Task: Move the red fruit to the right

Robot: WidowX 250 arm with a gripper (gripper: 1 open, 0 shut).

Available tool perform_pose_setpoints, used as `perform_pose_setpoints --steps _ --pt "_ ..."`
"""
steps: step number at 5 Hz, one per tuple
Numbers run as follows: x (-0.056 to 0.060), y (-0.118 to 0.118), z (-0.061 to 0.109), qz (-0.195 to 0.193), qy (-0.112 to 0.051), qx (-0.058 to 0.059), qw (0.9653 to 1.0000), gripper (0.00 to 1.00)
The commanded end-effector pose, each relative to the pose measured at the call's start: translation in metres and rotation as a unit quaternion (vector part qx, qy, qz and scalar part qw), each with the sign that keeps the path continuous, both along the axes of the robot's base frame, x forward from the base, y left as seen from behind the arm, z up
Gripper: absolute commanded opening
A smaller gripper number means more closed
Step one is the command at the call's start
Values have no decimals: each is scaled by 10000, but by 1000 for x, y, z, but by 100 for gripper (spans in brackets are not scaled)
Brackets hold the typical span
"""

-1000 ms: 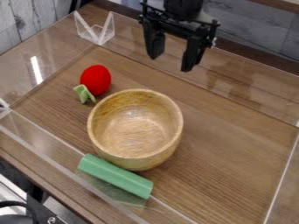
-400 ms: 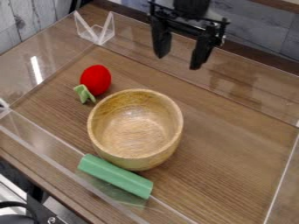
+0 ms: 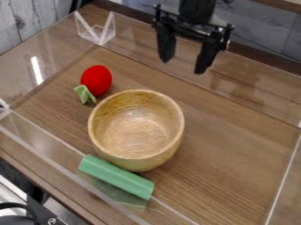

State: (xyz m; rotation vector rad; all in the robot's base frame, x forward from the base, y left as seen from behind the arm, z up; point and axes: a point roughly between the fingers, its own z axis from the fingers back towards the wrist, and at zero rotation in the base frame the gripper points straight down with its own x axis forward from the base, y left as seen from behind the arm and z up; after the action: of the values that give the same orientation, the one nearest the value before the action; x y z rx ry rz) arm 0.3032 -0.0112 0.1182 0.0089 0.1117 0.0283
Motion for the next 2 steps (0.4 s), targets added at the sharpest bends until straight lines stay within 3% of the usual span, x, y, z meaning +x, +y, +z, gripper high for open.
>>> perform_pose_setpoints --steps 1,2 --pt "-8 0 22 -167 -414 1 9990 100" --pt "-5 3 35 -124 -477 37 9988 100"
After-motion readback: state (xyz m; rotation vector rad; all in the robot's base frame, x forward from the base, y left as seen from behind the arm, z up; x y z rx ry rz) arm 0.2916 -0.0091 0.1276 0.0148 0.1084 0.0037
